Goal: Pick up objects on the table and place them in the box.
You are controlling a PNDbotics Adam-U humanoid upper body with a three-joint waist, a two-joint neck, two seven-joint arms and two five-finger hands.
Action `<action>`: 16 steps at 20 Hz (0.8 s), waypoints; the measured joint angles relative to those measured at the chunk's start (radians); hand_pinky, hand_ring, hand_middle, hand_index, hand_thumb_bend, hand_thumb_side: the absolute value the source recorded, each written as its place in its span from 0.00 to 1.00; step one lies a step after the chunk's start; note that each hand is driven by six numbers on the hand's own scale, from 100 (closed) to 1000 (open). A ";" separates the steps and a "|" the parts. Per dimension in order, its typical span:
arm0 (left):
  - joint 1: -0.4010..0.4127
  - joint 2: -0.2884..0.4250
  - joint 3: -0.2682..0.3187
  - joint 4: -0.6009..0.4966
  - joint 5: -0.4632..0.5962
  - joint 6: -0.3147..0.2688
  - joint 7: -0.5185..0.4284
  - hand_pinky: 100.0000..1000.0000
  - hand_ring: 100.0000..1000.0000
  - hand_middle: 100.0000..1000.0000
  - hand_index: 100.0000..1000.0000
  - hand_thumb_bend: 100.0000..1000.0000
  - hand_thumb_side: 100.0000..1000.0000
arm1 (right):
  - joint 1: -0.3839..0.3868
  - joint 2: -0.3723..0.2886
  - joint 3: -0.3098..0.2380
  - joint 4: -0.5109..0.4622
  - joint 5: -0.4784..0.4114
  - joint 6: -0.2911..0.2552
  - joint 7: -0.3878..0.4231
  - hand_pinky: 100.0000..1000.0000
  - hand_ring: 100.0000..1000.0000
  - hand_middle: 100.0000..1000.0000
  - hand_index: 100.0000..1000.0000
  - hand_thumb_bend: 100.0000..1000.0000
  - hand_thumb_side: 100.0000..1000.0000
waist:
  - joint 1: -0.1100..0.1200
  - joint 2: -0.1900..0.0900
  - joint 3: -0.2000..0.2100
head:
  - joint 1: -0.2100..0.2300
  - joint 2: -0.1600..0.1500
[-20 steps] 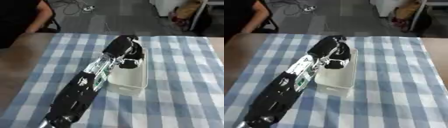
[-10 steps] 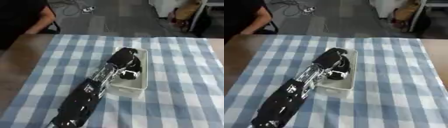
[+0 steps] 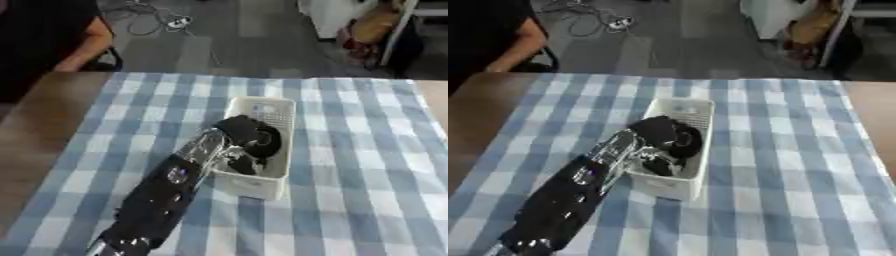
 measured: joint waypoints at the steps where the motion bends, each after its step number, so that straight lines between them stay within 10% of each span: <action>1: 0.000 0.009 -0.003 -0.013 0.001 -0.005 -0.012 1.00 1.00 1.00 0.86 0.94 0.77 | 0.000 0.000 0.000 0.000 0.000 0.000 0.000 0.94 0.93 0.92 0.99 0.00 0.58 | 0.001 0.000 0.001 | 0.000 0.000; 6: -0.010 0.044 -0.007 -0.103 0.048 -0.007 -0.035 1.00 1.00 1.00 0.87 0.85 0.91 | 0.003 0.000 0.000 0.003 0.000 0.000 0.000 0.94 0.93 0.92 0.99 0.00 0.58 | 0.003 0.000 0.004 | -0.001 0.000; 16: -0.136 0.193 -0.040 -0.292 0.293 -0.023 -0.129 1.00 1.00 0.99 0.86 0.95 0.84 | 0.010 -0.001 -0.006 0.006 0.001 0.000 -0.001 0.94 0.93 0.92 0.99 0.00 0.58 | 0.015 -0.006 0.011 | -0.022 0.001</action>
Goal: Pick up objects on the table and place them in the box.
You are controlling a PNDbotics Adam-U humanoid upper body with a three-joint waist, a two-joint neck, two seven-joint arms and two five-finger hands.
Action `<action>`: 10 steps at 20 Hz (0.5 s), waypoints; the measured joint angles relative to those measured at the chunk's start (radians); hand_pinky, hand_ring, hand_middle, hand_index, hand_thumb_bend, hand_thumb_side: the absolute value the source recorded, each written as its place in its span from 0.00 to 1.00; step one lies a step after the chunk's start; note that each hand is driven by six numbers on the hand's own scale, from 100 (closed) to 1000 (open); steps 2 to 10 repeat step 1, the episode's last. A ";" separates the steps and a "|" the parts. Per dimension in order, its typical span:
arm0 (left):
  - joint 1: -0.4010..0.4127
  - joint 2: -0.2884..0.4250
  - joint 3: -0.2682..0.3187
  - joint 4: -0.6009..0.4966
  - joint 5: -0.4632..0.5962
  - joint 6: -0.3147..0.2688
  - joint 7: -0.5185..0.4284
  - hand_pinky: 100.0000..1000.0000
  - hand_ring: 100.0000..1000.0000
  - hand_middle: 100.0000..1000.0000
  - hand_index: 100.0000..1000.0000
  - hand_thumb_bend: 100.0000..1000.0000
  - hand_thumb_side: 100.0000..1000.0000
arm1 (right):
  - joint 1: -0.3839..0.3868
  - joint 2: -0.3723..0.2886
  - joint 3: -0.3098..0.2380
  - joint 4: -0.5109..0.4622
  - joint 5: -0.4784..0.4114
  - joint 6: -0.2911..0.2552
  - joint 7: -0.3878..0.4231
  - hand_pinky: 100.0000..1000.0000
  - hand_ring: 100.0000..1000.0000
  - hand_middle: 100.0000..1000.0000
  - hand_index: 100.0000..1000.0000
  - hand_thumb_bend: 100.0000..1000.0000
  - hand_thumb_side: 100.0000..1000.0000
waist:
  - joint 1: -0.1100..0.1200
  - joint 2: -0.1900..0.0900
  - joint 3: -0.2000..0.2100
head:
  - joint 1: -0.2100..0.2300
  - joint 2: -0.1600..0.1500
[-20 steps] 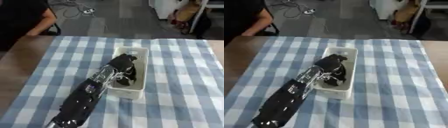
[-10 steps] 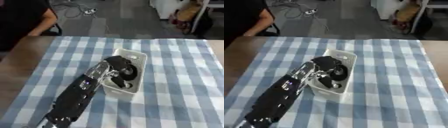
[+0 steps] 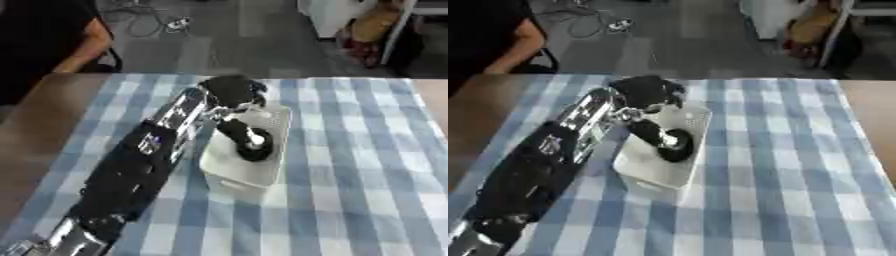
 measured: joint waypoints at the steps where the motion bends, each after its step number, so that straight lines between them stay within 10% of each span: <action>1: -0.018 0.019 -0.001 -0.023 0.034 0.001 -0.013 1.00 1.00 0.99 0.86 0.95 0.84 | 0.003 0.000 0.000 0.000 0.000 0.000 0.000 0.94 0.93 0.92 0.99 0.00 0.58 | 0.001 -0.002 0.000 | -0.005 0.000; 10: -0.018 0.019 -0.001 -0.023 0.034 0.001 -0.013 1.00 1.00 0.99 0.86 0.95 0.84 | 0.003 0.000 0.000 0.000 0.000 0.000 0.000 0.94 0.93 0.92 0.99 0.00 0.58 | 0.001 -0.002 0.000 | -0.005 0.000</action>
